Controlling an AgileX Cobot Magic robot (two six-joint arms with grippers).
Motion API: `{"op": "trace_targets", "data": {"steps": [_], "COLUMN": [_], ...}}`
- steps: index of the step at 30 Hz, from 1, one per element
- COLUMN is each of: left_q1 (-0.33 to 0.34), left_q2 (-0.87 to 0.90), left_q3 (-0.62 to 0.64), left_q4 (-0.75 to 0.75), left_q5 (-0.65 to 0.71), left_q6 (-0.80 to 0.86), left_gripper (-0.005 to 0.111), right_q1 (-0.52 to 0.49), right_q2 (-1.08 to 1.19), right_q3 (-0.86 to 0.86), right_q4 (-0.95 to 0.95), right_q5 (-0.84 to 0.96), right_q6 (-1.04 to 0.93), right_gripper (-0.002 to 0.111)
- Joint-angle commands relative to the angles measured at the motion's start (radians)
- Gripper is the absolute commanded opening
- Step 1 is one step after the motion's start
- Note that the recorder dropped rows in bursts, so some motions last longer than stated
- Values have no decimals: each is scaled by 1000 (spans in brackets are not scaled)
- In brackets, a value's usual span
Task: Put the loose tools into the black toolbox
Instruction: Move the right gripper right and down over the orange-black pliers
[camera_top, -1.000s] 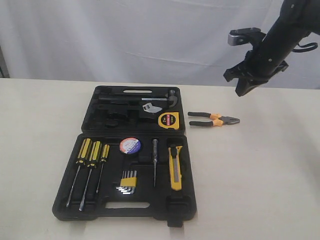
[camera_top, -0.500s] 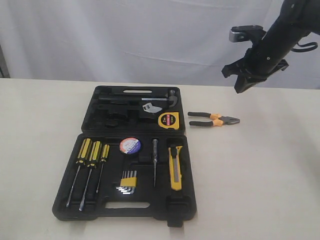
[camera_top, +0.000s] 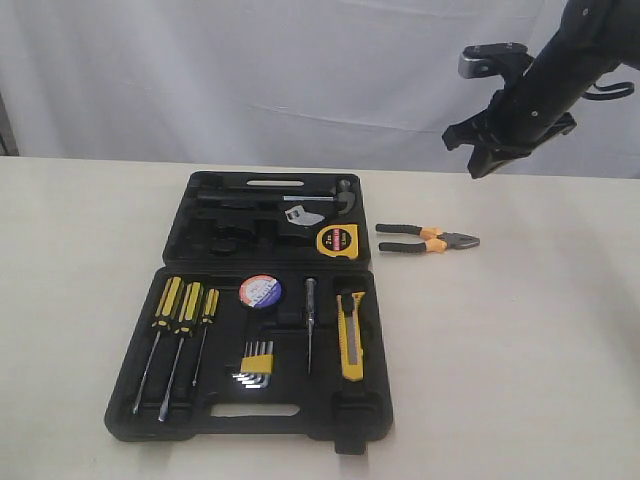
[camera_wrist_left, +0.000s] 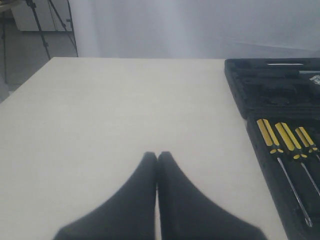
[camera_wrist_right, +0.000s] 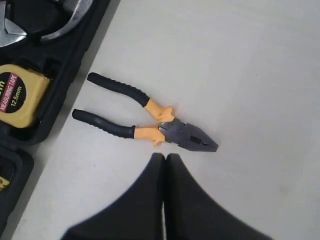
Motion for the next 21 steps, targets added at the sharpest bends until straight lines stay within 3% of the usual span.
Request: {"op": "trace_targets", "data": {"steps": [1,3,12,21], "left_q1": [-5,-5,-5,-5], "left_q2": [-1,-1,-1,-1], "left_q3": [3,3,3,3], "left_q4": [-10,-10,-10,-10], "left_q5": [-8,-8,-8,-8], "left_q6": [-4,-4,-4,-4], "left_gripper": [0,0,0,0], "right_q1": [-5,-5,-5,-3], "right_q2": [-13,-13,33,67], "right_q3": [1,1,1,1], "right_q4": [-21,-22,-27,-30], "right_q5": [38,49,69,32], "right_q6": [-112,-206,-993,-1046], "right_gripper": [-1,-1,-1,0]}}
